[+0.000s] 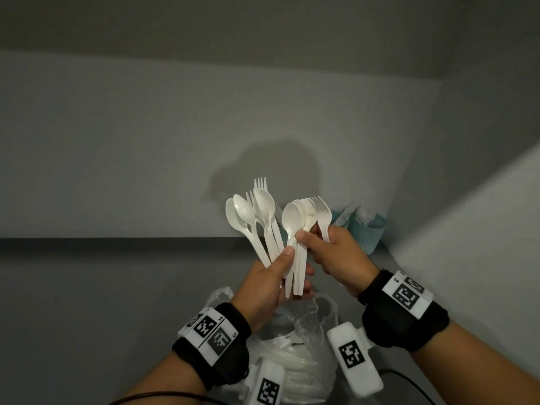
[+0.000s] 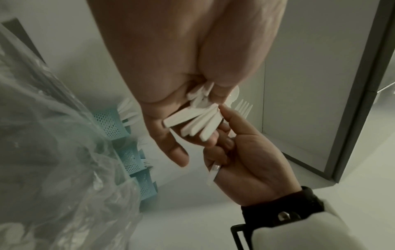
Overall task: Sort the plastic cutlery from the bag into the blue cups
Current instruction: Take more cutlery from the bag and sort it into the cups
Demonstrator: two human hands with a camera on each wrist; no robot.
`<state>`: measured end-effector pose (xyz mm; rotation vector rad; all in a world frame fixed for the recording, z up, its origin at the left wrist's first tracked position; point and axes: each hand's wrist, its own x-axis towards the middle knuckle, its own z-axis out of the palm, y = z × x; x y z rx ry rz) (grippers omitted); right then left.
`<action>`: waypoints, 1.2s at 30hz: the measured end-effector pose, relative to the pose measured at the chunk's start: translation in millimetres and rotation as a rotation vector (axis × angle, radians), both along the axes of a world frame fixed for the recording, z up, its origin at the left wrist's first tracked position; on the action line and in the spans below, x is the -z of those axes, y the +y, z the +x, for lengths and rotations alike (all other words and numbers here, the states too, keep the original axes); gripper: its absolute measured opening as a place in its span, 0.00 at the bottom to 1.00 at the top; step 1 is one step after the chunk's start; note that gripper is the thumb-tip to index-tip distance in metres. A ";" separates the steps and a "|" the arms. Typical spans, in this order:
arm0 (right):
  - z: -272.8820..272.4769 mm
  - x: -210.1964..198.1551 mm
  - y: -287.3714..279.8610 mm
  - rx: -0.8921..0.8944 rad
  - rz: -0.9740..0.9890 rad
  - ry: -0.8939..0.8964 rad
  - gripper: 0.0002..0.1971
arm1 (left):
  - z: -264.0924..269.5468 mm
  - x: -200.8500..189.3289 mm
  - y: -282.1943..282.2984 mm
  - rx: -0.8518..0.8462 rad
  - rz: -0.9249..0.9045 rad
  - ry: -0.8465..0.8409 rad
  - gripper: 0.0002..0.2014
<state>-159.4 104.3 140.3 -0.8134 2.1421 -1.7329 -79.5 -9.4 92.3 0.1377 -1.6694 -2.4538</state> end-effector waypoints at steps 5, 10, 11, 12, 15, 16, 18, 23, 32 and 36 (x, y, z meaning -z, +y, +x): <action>0.0 -4.1 -1.2 -0.063 0.000 0.018 0.07 | -2.6 -1.6 2.6 -0.045 -0.040 0.001 0.17; -11.1 -8.6 1.0 -0.051 0.157 -0.116 0.10 | -2.2 0.8 2.9 -0.035 -0.126 -0.016 0.15; -12.5 -10.0 1.5 -0.054 0.165 -0.139 0.11 | -2.2 0.7 3.1 -0.034 -0.138 -0.017 0.15; -12.9 -11.9 2.3 -0.060 0.167 -0.156 0.11 | -2.3 0.5 3.1 -0.031 -0.150 -0.017 0.16; -13.3 -14.8 5.8 -0.074 0.160 -0.171 0.11 | -3.9 1.1 2.6 -0.014 -0.158 -0.008 0.17; -13.2 -14.1 7.1 -0.068 0.153 -0.166 0.11 | -4.8 1.9 2.4 -0.005 -0.153 0.000 0.17; -14.6 -10.5 9.7 -0.040 0.123 -0.164 0.09 | -8.1 4.1 2.3 0.014 -0.149 0.015 0.18; -24.3 -5.1 21.7 0.019 0.018 -0.208 0.11 | -22.4 8.1 3.0 0.017 -0.165 0.010 0.17; -155.4 -30.4 67.9 0.460 -0.082 -0.089 0.13 | -73.6 17.2 -10.8 -0.049 -0.208 -0.073 0.16; -237.6 -6.7 73.7 0.626 0.260 0.120 0.16 | -99.8 20.3 -14.3 -0.074 -0.213 -0.087 0.15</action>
